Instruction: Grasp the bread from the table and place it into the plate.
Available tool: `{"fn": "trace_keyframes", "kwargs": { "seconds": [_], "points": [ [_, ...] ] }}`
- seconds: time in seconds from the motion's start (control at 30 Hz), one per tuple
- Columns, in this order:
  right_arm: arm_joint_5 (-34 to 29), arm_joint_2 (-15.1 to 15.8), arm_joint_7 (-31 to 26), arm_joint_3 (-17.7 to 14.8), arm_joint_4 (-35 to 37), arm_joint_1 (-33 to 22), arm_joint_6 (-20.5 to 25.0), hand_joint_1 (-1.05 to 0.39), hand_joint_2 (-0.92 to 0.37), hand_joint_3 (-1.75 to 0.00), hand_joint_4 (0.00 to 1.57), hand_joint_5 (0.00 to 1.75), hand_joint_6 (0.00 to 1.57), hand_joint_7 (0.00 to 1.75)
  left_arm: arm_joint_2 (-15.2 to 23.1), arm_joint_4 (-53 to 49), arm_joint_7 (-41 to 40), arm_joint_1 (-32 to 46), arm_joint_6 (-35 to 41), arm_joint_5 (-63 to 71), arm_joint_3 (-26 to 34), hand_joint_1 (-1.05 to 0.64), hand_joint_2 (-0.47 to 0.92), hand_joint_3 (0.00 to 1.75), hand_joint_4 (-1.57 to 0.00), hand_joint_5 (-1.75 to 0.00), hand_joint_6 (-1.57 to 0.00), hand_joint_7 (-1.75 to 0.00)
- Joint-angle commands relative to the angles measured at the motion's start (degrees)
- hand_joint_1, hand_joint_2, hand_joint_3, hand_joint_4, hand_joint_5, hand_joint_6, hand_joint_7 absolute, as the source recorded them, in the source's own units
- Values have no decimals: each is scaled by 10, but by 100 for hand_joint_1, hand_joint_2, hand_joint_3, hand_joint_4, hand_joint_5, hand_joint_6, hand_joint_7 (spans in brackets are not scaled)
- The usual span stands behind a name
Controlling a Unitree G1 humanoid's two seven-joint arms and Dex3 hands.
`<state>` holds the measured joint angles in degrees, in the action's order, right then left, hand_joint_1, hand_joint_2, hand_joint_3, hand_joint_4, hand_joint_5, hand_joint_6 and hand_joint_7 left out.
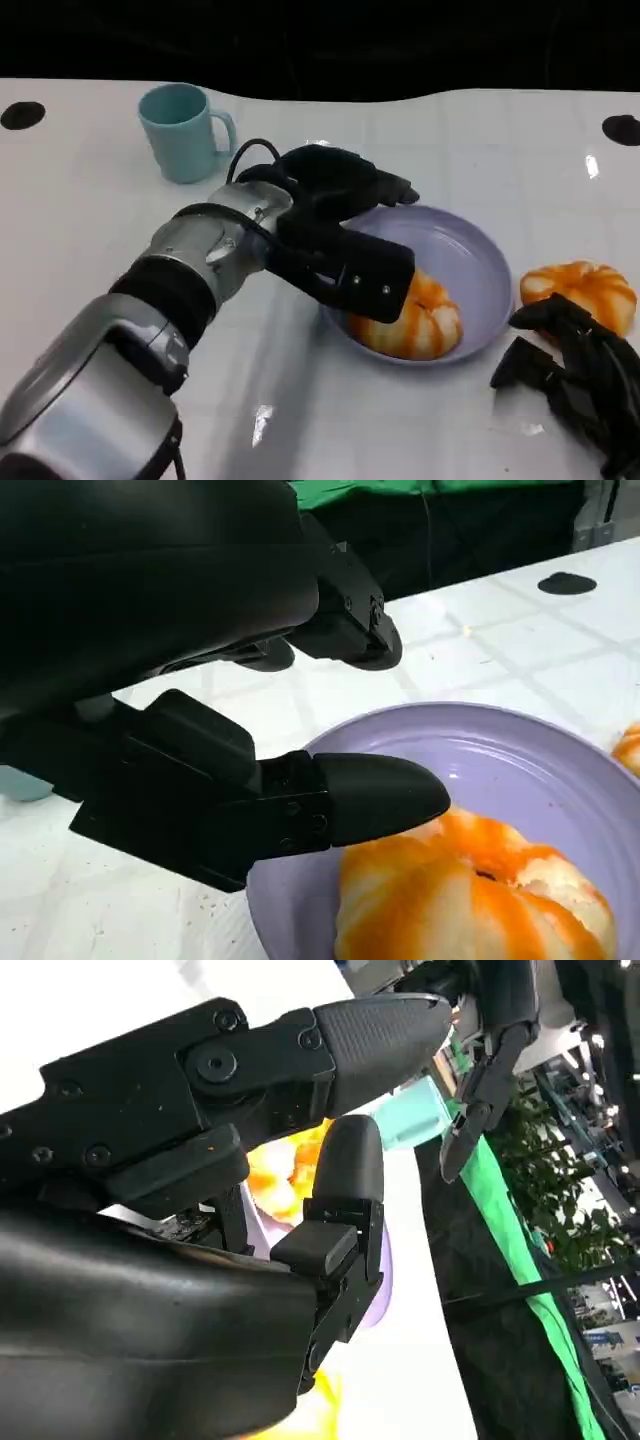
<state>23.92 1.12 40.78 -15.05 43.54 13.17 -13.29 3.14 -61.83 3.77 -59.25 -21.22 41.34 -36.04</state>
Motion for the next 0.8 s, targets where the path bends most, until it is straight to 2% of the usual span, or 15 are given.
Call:
{"fn": "trace_keyframes", "kwargs": {
  "seconds": [0.03,0.1,0.13,0.2,0.33,0.37,0.47,0.6,0.73,0.8],
  "points": [
    [2,9,0,-4,6,-9,9,-51,-92,-22,64,158,58,126,14,15,10,11,-2,-10,7,-94,92,70,-22,-28,-45,-6],
    [3,9,0,-3,6,-9,9,-51,-92,-22,64,158,58,126,15,16,11,12,-1,-12,6,-94,92,70,-22,-28,-46,-5],
    [-1,9,-4,-2,2,-11,7,-51,-92,-22,64,157,58,126,22,38,30,55,-34,-89,62,-94,92,70,-22,-28,-46,-5],
    [-4,9,-9,0,-2,-14,4,-53,-92,-22,63,158,58,126,33,70,60,111,-75,-188,134,-81,92,58,-30,-32,-46,-5],
    [-5,9,-11,1,-4,-15,4,-54,-92,-21,63,158,59,125,37,95,86,133,-81,-219,158,-78,92,54,-32,-33,-46,-5],
    [-4,11,-10,2,-3,-14,6,-54,-92,-21,63,158,59,125,26,112,122,166,-88,-290,198,-78,92,54,-32,-33,-46,-5],
    [-5,11,-16,3,-4,-13,7,-55,-92,-20,63,159,59,124,4,165,185,242,-92,-429,274,-76,92,49,-48,-44,-54,-8],
    [-3,11,-11,2,-2,-12,4,-54,-92,-21,62,161,58,124,-17,234,243,304,-52,-528,316,-69,92,46,-54,-49,-59,-8],
    [-9,14,-11,6,-4,-15,3,-55,-92,-23,62,160,58,124,-29,306,304,359,55,-635,357,-68,92,40,-62,-55,-66,-10],
    [-7,11,-14,4,-10,-17,8,-54,-92,-21,62,159,59,123,-30,342,329,387,106,-681,374,-67,92,40,-71,-61,-74,-13]
  ]
}}
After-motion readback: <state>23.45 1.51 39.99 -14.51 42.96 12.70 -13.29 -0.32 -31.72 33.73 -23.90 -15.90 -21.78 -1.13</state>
